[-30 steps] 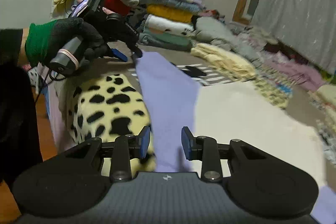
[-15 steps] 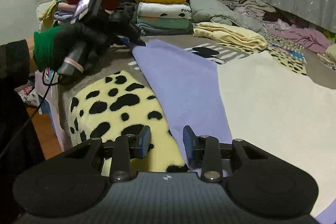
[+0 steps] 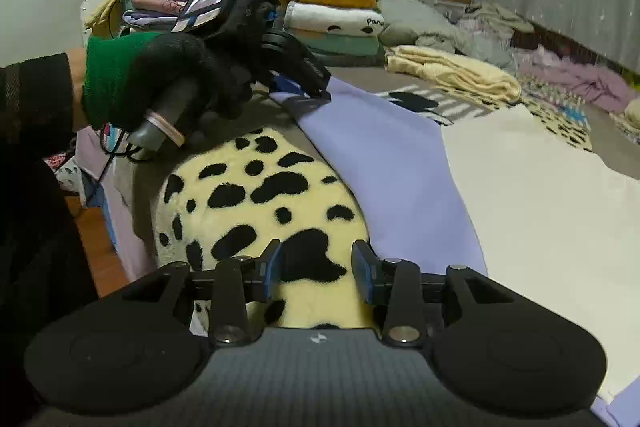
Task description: Fold clothes
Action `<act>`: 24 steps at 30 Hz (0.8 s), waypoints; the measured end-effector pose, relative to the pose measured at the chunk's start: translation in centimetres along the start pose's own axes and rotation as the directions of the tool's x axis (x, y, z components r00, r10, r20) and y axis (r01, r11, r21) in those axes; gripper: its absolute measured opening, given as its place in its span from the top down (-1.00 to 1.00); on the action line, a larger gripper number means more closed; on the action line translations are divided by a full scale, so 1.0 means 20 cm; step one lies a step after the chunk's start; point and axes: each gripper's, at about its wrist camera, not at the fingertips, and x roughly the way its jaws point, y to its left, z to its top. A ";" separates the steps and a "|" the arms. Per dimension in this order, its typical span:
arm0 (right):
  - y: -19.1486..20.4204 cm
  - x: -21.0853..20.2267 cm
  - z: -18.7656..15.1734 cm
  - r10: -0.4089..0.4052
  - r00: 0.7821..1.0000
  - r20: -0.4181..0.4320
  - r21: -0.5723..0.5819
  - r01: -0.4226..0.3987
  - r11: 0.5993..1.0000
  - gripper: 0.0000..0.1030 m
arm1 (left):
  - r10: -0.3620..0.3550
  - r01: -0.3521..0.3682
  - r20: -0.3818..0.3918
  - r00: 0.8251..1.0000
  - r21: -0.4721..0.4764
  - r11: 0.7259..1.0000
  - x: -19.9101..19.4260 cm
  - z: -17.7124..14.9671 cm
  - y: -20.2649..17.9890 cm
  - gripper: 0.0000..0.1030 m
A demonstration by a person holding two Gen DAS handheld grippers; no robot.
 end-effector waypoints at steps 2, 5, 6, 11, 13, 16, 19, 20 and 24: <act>0.00 -0.05 0.01 -0.022 0.999 0.035 -0.005 0.022 1.000 0.26 | -0.039 0.039 -0.007 0.999 -0.024 0.999 0.03 0.00 -0.02 0.21; -0.05 -0.01 0.00 -0.036 0.999 -0.002 0.061 0.036 0.997 0.22 | 0.048 -0.052 -0.160 0.986 -0.024 0.998 0.21 -0.05 -0.03 0.13; -0.07 0.01 -0.02 -0.023 0.999 -0.022 0.085 0.025 0.996 0.13 | 0.051 -0.057 -0.146 0.988 -0.035 0.998 0.22 -0.04 -0.03 0.11; -0.06 -0.02 -0.02 0.028 0.998 -0.055 0.088 -0.023 0.996 0.07 | 0.052 -0.057 -0.093 0.994 -0.050 0.997 0.11 0.02 -0.12 0.14; -0.04 -0.09 -0.02 0.034 0.998 -0.048 0.053 -0.031 0.998 0.07 | 0.038 -0.040 -0.054 0.998 -0.040 0.998 0.08 0.04 -0.18 0.11; -0.10 -0.24 -0.05 0.020 1.000 -0.023 0.078 -0.018 0.997 0.07 | -0.019 0.019 -0.022 1.000 0.002 1.000 0.03 0.03 -0.30 -0.11; -0.32 -0.42 -0.13 -0.043 0.999 -0.007 0.226 0.044 0.973 0.07 | -0.104 0.105 -0.009 0.995 0.071 0.992 -0.01 0.02 -0.45 -0.29; -0.40 -0.48 -0.17 -0.070 0.998 -0.005 0.286 0.068 0.956 0.07 | -0.130 0.130 -0.006 0.992 0.096 0.987 -0.04 0.01 -0.50 -0.29; -0.79 -0.74 -0.35 -0.245 0.969 0.003 0.565 0.201 0.800 0.06 | -0.231 0.229 -0.010 0.973 0.172 0.958 -0.12 -0.06 -0.74 -0.29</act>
